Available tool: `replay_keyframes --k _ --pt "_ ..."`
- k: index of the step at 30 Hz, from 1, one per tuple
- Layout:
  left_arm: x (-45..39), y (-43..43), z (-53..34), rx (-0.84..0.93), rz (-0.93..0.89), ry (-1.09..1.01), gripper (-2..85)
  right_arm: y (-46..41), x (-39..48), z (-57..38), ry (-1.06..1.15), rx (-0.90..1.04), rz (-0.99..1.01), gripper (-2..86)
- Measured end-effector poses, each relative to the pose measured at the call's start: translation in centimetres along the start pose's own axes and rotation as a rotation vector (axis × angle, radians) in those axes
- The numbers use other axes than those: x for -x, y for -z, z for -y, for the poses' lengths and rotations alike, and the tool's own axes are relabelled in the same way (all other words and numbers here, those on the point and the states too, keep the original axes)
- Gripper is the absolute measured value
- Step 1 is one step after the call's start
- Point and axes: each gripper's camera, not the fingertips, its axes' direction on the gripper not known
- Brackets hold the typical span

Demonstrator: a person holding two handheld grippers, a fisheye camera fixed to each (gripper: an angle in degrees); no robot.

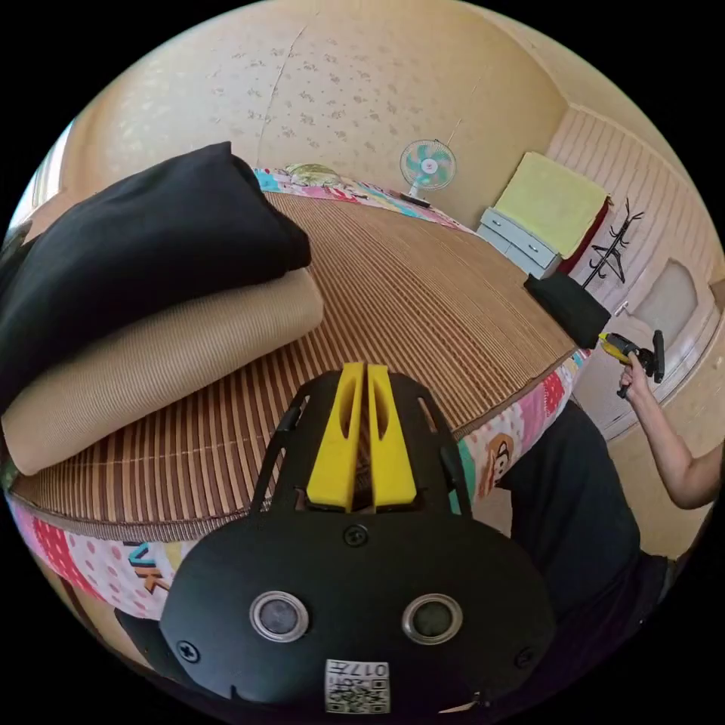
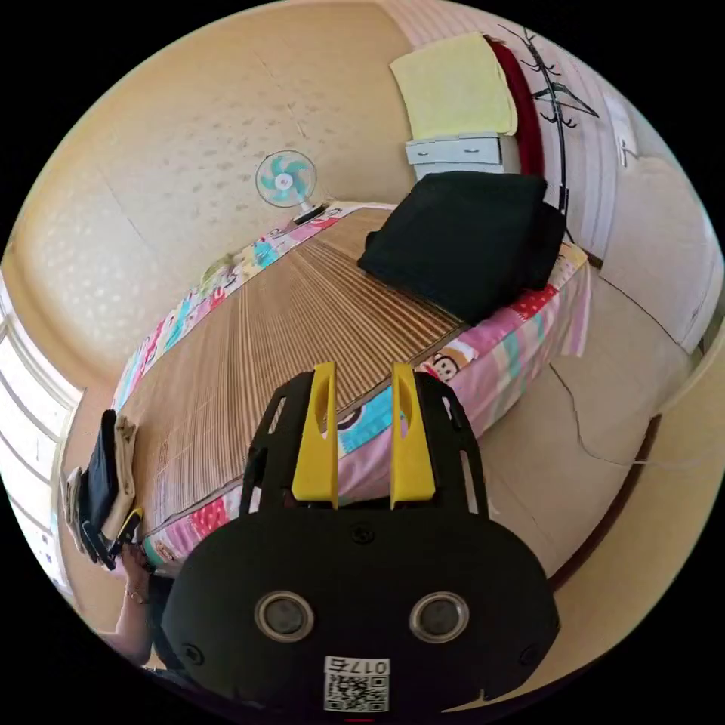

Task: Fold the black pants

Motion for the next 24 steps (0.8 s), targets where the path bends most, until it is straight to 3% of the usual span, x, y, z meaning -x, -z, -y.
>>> replay_keyframes --k 3,6,8,10,12,16,20,24 --pt "1.4 0.2 -1.8 -0.085 -0.053 0.016 -0.6 -3.3 -6.0 4.7 -0.212 0.026 -0.045 13.2" --pt "3.2 0.1 -2.0 -0.082 -0.126 0.052 -0.7 -7.0 -8.7 7.6 -0.304 0.117 -0.005 12.0" --pt "5.0 -0.1 -2.4 -0.093 -0.207 0.079 -0.8 -8.1 -8.1 8.9 -0.328 0.148 -0.088 9.0" --pt "5.9 -0.2 -2.7 -0.098 -0.254 0.091 -0.9 -8.0 -5.1 9.9 -0.264 0.114 -0.126 6.6" --pt "6.8 -0.3 -2.9 -0.102 -0.296 0.1 -1.0 -6.6 1.8 10.0 -0.052 0.0 0.06 4.4" --pt "7.8 -0.4 -3.3 -0.104 -0.324 0.106 -1.0 -5.0 13.3 7.3 0.248 0.0 0.265 2.3" --pt "8.2 -0.3 -3.6 -0.106 -0.319 0.109 -1.0 -4.8 22.3 -1.6 0.501 0.14 0.442 1.4" --pt "8.6 -0.2 -3.9 -0.109 -0.327 0.116 -1.0 -4.5 24.5 -12.6 0.648 0.378 0.731 1.1"
